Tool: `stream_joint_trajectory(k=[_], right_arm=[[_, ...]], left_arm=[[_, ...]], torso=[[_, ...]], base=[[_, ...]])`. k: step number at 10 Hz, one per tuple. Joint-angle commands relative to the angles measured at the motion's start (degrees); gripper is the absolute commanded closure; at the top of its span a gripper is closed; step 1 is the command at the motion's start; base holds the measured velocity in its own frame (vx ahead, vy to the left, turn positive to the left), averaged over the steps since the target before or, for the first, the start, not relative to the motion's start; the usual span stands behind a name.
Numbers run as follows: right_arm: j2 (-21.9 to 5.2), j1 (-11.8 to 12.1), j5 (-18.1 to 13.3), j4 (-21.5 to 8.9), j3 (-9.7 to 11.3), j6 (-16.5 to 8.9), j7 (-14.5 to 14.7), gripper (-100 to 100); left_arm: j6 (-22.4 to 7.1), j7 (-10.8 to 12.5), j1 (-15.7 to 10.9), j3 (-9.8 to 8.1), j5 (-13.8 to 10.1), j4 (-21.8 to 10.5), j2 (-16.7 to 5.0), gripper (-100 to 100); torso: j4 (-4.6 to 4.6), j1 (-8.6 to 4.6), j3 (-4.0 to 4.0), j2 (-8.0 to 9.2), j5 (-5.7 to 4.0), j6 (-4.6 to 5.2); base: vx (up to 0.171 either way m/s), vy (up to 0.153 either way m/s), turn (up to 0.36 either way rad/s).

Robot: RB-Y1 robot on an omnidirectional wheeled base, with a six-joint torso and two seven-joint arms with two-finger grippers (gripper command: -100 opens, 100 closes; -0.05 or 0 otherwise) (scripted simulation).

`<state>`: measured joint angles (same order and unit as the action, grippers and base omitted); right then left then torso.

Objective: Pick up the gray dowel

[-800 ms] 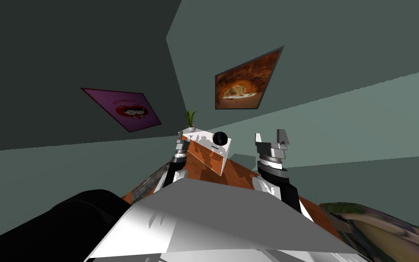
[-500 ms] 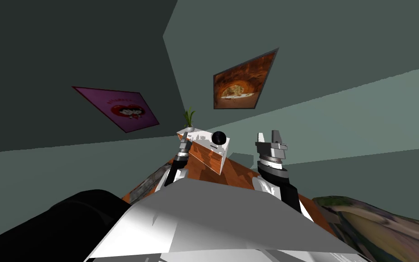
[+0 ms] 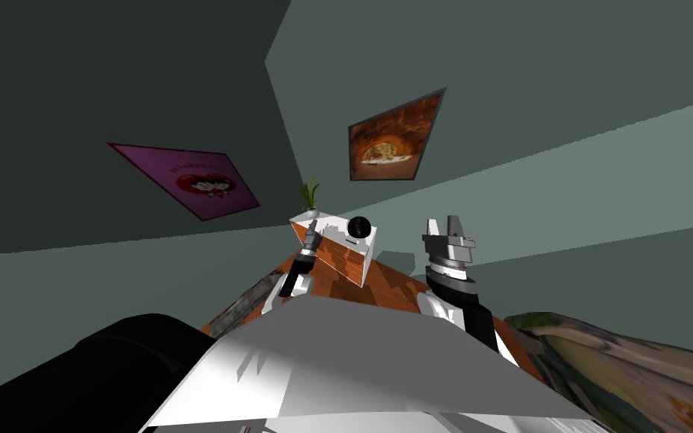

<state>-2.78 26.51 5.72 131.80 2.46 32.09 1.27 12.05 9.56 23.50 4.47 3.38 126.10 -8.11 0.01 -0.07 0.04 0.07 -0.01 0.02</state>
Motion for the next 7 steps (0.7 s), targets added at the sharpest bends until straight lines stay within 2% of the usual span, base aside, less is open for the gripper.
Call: stream_joint_trajectory(k=[1, 2, 3, 4, 5, 6, 7], right_arm=[[0.0, 0.0, 0.0, 0.0, 0.0, 0.0, 0.0, 0], [0.0, 0.0, 0.0, 0.0, 0.0, 0.0, 0.0, 0], [0.0, 0.0, 0.0, 0.0, 0.0, 0.0, 0.0, 0], [0.0, 0.0, 0.0, 0.0, 0.0, 0.0, 0.0, 0], [0.0, 0.0, 0.0, 0.0, 0.0, 0.0, 0.0, 0], [0.0, 0.0, 0.0, 0.0, 0.0, 0.0, 0.0, 0], [0.0, 0.0, 0.0, 0.0, 0.0, 0.0, 0.0, 0]], left_arm=[[-1.6, 0.0, -0.2, 0.43, -0.3, -0.1, -0.3, -100], [-3.8, 0.1, -1.8, 0.98, -1.0, -1.8, -0.8, -100], [-4.3, 0.1, -1.8, 0.98, -1.0, -1.8, -0.8, -100], [-6.4, 0.2, -3.5, 1.56, -1.7, -3.6, -1.2, -100], [-7.1, 0.2, -3.5, 1.56, -1.7, -3.6, -1.2, -100], [-9.4, 0.2, -5.4, 2.15, -2.5, -5.5, -1.6, -100], [-10.1, 0.2, -5.4, 2.15, -2.5, -5.5, -1.6, -100]], torso=[[0.0, 0.0, 0.0, 0.0, 0.0, 0.0], [0.0, 0.0, 0.01, 0.01, 0.0, -0.03], [0.01, -0.01, 0.02, 0.03, 0.0, -0.01], [0.01, 0.0, 0.02, 0.02, -0.01, -0.03], [0.01, -0.04, 0.02, 0.03, -0.01, 0.0], [0.01, -0.03, 0.02, 0.02, -0.01, -0.03], [0.01, -0.03, 0.02, 0.03, -0.01, -0.01]], base=[[-0.024, -0.018, -0.036], [-0.028, -0.022, -0.078], [-0.024, -0.022, -0.042], [-0.032, -0.029, -0.086], [-0.025, -0.026, -0.048], [-0.027, -0.03, -0.091], [-0.022, -0.019, -0.044]])
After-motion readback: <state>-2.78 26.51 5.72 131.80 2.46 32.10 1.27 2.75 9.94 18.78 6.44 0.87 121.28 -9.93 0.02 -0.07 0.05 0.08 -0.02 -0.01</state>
